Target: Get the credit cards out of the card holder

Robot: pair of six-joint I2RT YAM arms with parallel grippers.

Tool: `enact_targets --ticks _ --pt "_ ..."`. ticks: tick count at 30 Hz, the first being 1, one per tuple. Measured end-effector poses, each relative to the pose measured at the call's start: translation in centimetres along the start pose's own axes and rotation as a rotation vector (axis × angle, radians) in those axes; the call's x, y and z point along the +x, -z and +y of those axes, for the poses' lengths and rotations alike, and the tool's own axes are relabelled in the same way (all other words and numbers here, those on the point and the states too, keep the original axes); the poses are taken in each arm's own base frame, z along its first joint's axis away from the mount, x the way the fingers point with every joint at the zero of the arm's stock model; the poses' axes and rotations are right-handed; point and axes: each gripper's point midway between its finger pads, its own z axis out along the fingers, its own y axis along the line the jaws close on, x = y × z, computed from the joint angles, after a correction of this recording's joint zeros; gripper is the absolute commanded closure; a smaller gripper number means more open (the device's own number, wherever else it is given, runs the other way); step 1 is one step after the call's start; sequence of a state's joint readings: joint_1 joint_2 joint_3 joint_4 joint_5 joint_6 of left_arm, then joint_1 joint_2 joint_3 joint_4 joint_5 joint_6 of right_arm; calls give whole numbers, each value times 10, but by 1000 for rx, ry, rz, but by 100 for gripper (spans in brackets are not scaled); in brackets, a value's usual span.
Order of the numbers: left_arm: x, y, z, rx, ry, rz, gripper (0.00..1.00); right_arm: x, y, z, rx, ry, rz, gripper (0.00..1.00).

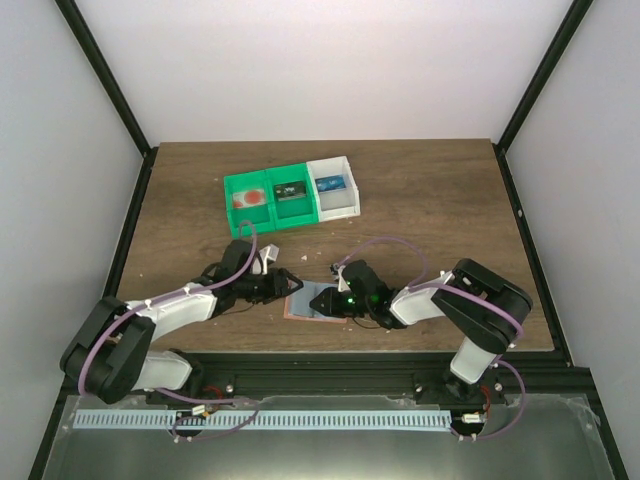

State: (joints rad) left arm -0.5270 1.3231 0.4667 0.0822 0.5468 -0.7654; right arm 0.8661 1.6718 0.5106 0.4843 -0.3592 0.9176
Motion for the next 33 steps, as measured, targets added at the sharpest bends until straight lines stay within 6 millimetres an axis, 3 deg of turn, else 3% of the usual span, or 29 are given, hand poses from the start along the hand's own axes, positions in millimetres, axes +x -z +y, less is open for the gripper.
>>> enact_targets --ticks 10,33 --pt "4 -6 9 -19 1 18 47 0 0 0 0 0 0 81" --pt "11 -9 3 36 19 51 66 0 0 0 0 0 -1 81"
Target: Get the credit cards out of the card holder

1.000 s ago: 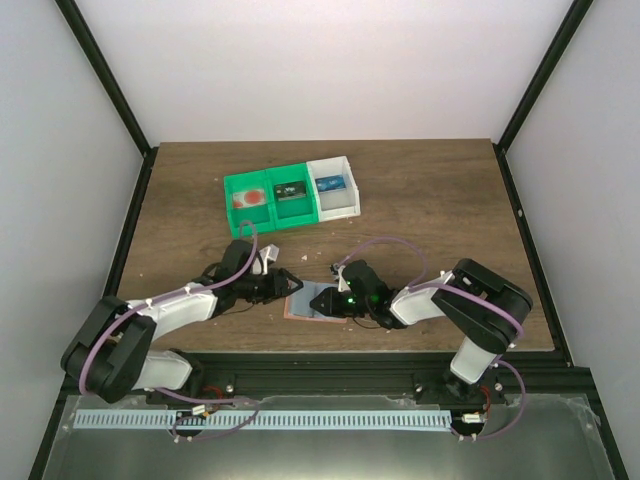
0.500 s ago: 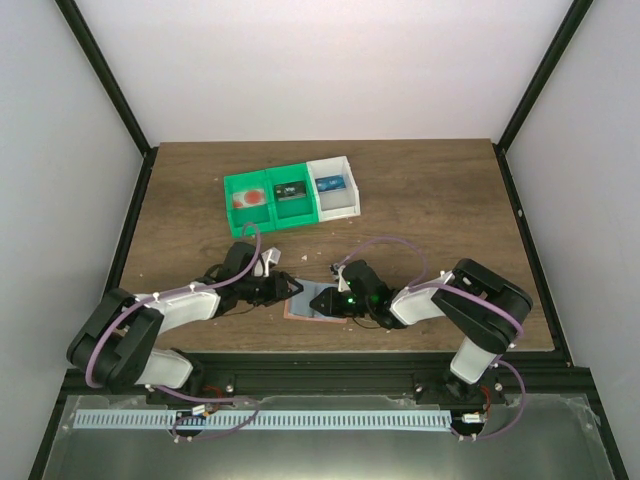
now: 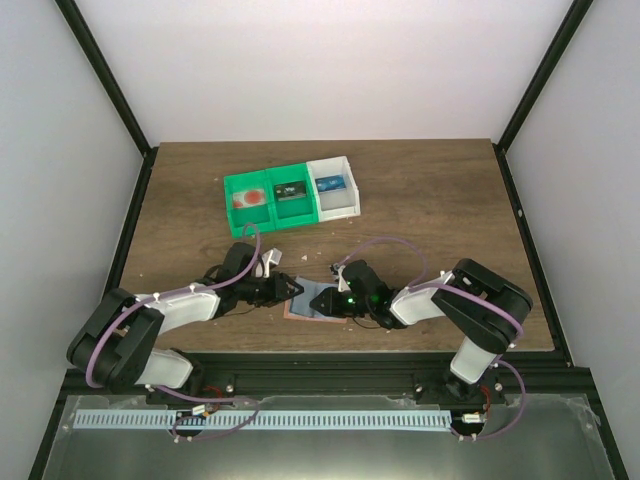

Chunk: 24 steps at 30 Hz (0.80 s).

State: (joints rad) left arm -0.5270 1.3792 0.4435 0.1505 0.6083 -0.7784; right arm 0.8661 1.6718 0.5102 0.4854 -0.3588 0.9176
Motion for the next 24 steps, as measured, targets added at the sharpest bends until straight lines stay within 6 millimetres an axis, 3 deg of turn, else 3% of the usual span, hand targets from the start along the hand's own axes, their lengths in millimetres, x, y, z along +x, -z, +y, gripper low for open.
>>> enact_targets --ticks 6,24 --pt "0 0 -5 23 4 7 70 0 0 0 -1 1 -1 81" --pt "12 -7 -31 96 -25 47 55 3 7 -1 -16 8 -18 78"
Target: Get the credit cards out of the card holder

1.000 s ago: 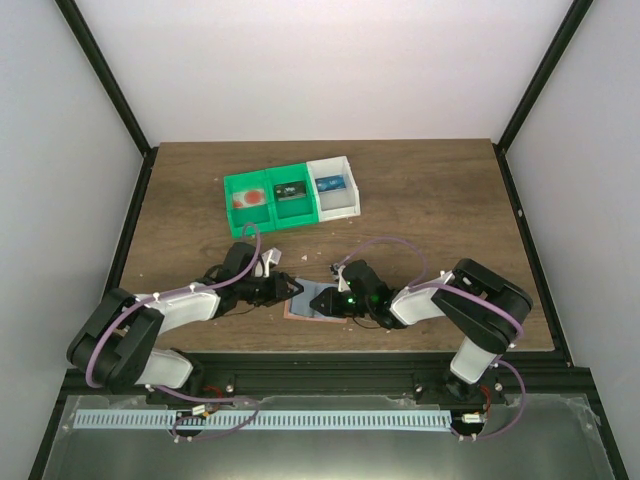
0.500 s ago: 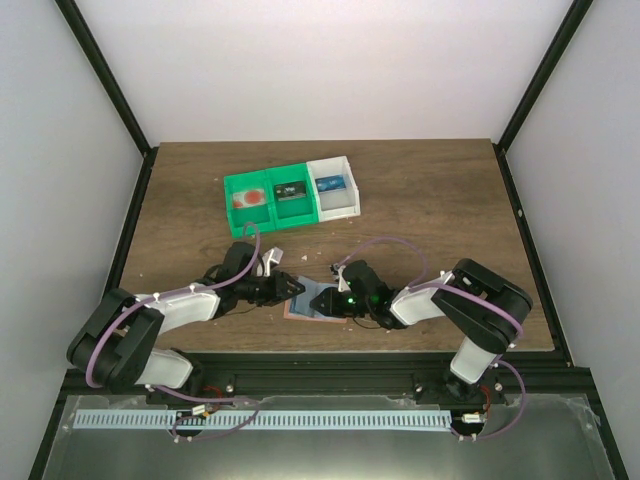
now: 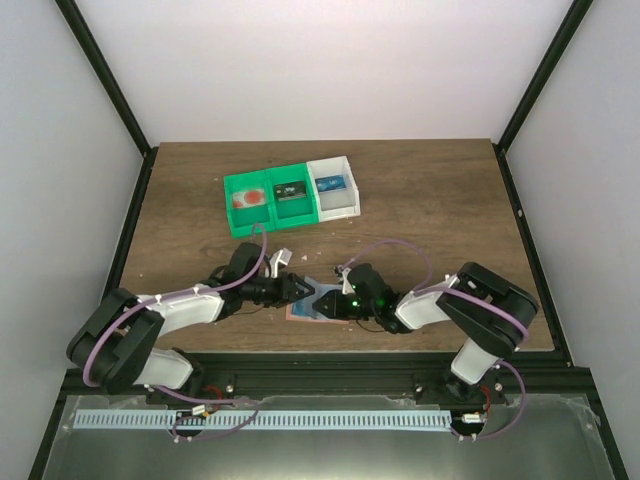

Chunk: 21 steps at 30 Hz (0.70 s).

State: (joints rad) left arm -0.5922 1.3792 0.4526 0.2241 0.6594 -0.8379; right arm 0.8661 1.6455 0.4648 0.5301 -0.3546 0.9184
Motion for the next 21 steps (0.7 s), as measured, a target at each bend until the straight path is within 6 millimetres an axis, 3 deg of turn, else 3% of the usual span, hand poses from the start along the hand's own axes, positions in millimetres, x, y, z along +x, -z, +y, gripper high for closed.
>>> enact_targets --ticks 8,14,21 --pt "8 -8 -18 38 -29 38 51 4 12 -2 -12 -1 -27 77" --pt "12 -14 -22 56 -26 57 51 -4 23 2 -7 3 -81 77" --pt "14 -23 -24 70 -22 78 49 -8 38 -7 68 -15 -127 77"
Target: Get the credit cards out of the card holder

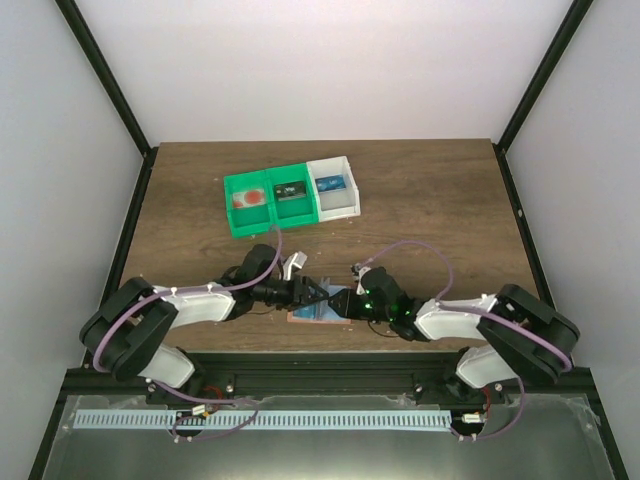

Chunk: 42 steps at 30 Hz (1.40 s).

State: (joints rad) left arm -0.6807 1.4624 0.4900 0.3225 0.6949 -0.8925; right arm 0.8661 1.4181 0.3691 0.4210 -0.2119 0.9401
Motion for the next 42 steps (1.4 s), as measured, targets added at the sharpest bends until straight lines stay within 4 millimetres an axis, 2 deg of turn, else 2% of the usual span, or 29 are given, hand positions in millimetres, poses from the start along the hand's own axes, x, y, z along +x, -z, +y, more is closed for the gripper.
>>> enact_targets --ticks 9,14,18,28,34,42 --pt "-2 -3 1 -7 -8 4 60 -16 29 1 34 2 -107 76" --pt "-2 -3 12 -59 -14 -7 60 -16 33 -3 56 0 -112 75" --pt "-2 -2 20 -100 -11 -17 56 -14 34 -6 73 1 -105 74" --pt "-16 12 30 -129 11 -83 55 -10 24 -4 78 7 -57 74" --pt "-11 17 44 -149 40 -84 55 -11 13 -1 75 8 -30 75" --pt "-6 16 44 -135 44 -67 55 -2 3 -16 117 -4 3 76"
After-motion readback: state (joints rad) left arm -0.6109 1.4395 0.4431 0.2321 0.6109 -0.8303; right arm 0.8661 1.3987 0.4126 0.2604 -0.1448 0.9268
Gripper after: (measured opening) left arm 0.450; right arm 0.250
